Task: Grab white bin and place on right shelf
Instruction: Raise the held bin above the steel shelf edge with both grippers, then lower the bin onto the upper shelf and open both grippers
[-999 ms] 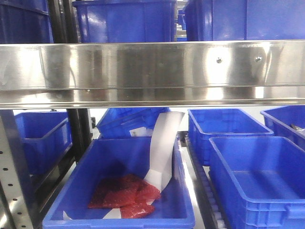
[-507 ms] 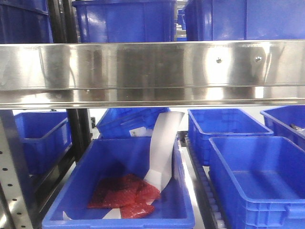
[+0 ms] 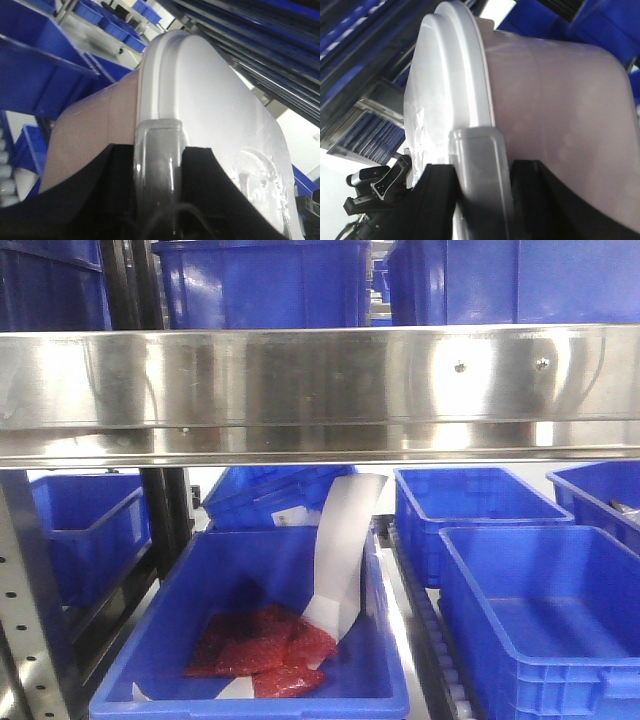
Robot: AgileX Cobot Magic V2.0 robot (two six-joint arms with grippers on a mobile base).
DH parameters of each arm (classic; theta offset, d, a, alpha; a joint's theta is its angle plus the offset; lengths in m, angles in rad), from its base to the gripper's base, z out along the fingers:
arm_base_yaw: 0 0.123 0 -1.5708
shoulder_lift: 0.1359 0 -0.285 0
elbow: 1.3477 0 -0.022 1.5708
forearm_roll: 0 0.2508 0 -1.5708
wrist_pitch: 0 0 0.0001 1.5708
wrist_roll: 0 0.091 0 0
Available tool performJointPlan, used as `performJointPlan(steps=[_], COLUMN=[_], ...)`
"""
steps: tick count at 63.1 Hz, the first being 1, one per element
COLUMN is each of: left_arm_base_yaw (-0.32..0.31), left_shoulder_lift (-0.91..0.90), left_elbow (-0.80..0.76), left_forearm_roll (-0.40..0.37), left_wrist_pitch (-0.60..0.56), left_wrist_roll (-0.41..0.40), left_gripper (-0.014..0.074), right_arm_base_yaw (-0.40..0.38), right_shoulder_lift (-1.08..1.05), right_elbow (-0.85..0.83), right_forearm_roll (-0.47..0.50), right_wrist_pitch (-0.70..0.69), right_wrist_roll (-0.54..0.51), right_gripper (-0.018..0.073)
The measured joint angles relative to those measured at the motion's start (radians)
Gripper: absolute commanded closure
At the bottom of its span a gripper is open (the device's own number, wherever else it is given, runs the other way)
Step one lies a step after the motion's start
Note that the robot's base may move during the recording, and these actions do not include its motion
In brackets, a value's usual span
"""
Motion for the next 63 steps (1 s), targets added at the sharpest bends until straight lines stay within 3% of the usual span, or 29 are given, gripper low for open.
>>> performJointPlan(steps=[16, 41, 50, 54, 63], left_arm_base_yaw=[0.004, 0.006, 0.006, 0.006, 0.006], left_shoulder_lift=[0.145, 0.276, 0.291, 0.291, 0.291], left_elbow=[0.000, 0.000, 0.000, 0.000, 0.000], left_forearm_roll=[-0.039, -0.079, -0.089, -0.089, -0.080], left_wrist_pitch=[-0.040, -0.071, -0.077, -0.077, -0.080], left_wrist_roll=[-0.002, 0.002, 0.014, 0.026, 0.049], left_gripper=[0.0722, 0.0701, 0.0561, 0.0454, 0.0225], right_arm_base_yaw=[0.066, 0.080, 0.081, 0.081, 0.089], right_shoulder_lift=[0.174, 0.381, 0.417, 0.426, 0.430], right_elbow=[-0.103, -0.256, -0.260, -0.264, -0.268], right_forearm_roll=[0.014, 0.024, 0.034, 0.041, 0.046], right_wrist_pitch=[-0.099, -0.103, -0.099, -0.090, -0.066], right_wrist_roll=[-0.026, -0.042, -0.042, -0.042, -0.048], right_gripper=[0.0427, 0.0425, 0.0410, 0.0361, 0.0032])
